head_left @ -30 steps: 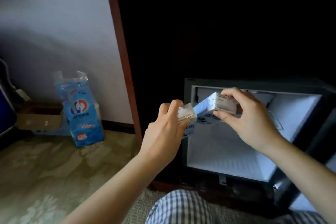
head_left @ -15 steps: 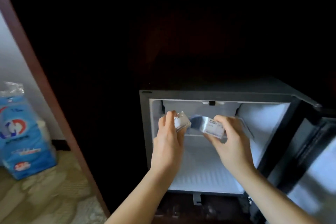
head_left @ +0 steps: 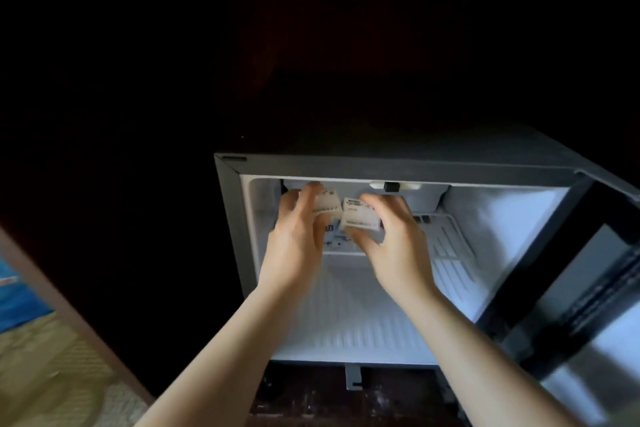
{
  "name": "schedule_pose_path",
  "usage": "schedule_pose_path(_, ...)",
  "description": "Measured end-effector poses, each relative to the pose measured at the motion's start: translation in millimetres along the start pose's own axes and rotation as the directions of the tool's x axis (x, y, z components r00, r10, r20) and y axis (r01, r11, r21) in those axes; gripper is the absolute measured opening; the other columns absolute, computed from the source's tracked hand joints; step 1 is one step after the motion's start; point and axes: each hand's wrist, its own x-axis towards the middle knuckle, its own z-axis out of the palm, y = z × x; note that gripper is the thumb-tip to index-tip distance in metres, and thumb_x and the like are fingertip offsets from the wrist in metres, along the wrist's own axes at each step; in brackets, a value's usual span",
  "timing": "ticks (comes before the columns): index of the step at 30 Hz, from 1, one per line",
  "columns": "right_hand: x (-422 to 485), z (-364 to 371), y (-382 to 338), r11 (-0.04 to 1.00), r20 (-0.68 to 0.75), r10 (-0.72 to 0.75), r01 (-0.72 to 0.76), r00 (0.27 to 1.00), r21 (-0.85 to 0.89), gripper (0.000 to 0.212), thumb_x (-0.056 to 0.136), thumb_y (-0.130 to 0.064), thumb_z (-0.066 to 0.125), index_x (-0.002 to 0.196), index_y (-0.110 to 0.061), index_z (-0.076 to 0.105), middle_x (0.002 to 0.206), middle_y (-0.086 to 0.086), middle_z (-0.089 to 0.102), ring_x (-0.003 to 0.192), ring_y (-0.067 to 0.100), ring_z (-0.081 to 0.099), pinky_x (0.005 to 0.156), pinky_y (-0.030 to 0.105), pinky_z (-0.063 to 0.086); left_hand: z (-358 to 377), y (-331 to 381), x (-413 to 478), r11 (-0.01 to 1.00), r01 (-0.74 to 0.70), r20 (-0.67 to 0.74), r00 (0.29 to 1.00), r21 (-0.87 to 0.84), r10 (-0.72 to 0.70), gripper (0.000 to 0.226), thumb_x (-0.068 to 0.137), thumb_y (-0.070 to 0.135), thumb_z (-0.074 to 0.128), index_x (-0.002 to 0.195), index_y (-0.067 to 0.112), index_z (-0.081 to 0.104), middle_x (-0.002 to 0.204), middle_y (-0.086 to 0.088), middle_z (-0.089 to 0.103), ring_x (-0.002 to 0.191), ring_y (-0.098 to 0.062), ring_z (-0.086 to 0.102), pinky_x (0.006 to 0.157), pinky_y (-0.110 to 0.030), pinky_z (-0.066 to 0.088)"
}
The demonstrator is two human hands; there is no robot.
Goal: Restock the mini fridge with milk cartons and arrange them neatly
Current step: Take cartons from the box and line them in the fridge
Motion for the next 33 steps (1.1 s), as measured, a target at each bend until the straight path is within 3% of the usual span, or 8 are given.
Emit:
schedule_pose_path(3,10,7,1,0.997,0.004,0.045,-0.046,0.999,0.063,0.048,0.08,-0.023,0.074,0.125,-0.018,0.059,0.11,-0.004,0.055,0.088,0.004,0.048,0.071,0.007,0.036,8,-9,9,0.981,0.081,0.001,0.997,-0.175,-0.083,0.053,0.095,0.007,0.045,0.141,0.03,0.031,0.124,-0.001,0.054,0.094,-0.014,0.055,0.074,-0.017,0.038)
schedule_pose_path(6,11,17,4,0.989,0.007,0.09,-0.091,0.996,0.115,0.051,0.084,-0.027,0.07,0.13,-0.015,0.053,0.121,-0.003,0.058,0.102,0.004,0.051,0.084,0.02,0.042,19,-20,10,0.961,0.142,0.003,0.989,-0.239,-0.145,0.062,0.094,0.005,0.045,0.145,0.033,0.022,0.129,0.001,0.055,0.111,-0.016,0.056,0.08,-0.019,0.04)
schedule_pose_path(12,20,28,19,0.966,0.119,0.231,-0.243,0.965,0.093,0.031,0.088,-0.03,0.064,0.115,-0.017,0.058,0.108,-0.004,0.068,0.096,0.016,0.064,0.075,0.024,0.047,40,-39,15,0.976,0.17,-0.008,0.985,-0.135,-0.172,0.064,0.091,0.0,0.042,0.147,0.022,0.023,0.133,-0.005,0.051,0.119,-0.021,0.052,0.098,-0.037,0.046)
schedule_pose_path(17,21,44,29,0.966,0.138,0.254,-0.258,0.957,0.018,0.037,0.089,-0.032,0.062,0.12,-0.015,0.055,0.1,0.001,0.069,0.085,0.022,0.066,0.072,0.031,0.051,49,-46,21,0.976,0.172,-0.047,0.983,-0.131,-0.18,0.065,0.09,-0.001,0.043,0.147,0.023,0.024,0.132,-0.007,0.05,0.118,-0.021,0.051,0.097,-0.035,0.046)
schedule_pose_path(20,22,56,36,0.959,0.154,0.285,-0.282,0.946,-0.039,0.045,0.092,-0.037,0.056,0.128,-0.012,0.05,0.085,0.001,0.065,0.075,0.021,0.062,0.062,0.029,0.047,54,-50,28,0.974,0.178,-0.093,0.977,-0.138,-0.192,0.055,0.088,-0.001,0.046,0.139,0.019,0.04,0.127,-0.006,0.055,0.116,-0.021,0.053,0.095,-0.034,0.047)
schedule_pose_path(23,23,65,43,0.958,0.118,0.286,-0.282,0.951,-0.046,0.05,0.091,-0.039,0.056,0.133,-0.013,0.048,0.101,0.006,0.069,0.089,0.025,0.066,0.071,0.032,0.052,58,-56,35,0.974,0.201,-0.122,0.969,-0.104,-0.213,0.045,0.088,-0.001,0.048,0.13,0.015,0.049,0.122,-0.007,0.057,0.113,-0.021,0.053,0.09,-0.028,0.044)
schedule_pose_path(26,27,72,48,0.957,0.077,0.278,-0.27,0.958,-0.103,0.048,0.09,-0.04,0.057,0.13,-0.013,0.05,0.098,0.008,0.068,0.087,0.026,0.064,0.064,0.028,0.046,64,-60,41,0.965,0.251,-0.129,0.957,-0.073,-0.259,0.044,0.089,0.002,0.049,0.131,0.017,0.048,0.126,-0.007,0.053,0.116,-0.021,0.051,0.09,-0.023,0.039)
schedule_pose_path(33,30,88,57,0.942,-0.045,0.28,-0.283,0.959,-0.18,0.042,0.089,-0.043,0.058,0.122,-0.018,0.058,0.099,0.005,0.07,0.091,0.027,0.063,0.069,0.036,0.054,74,-62,53,0.954,0.283,-0.171,0.94,-0.1,-0.296,0.047,0.091,0.004,0.049,0.135,0.018,0.045,0.129,-0.008,0.048,0.118,-0.022,0.051,0.098,-0.03,0.043)
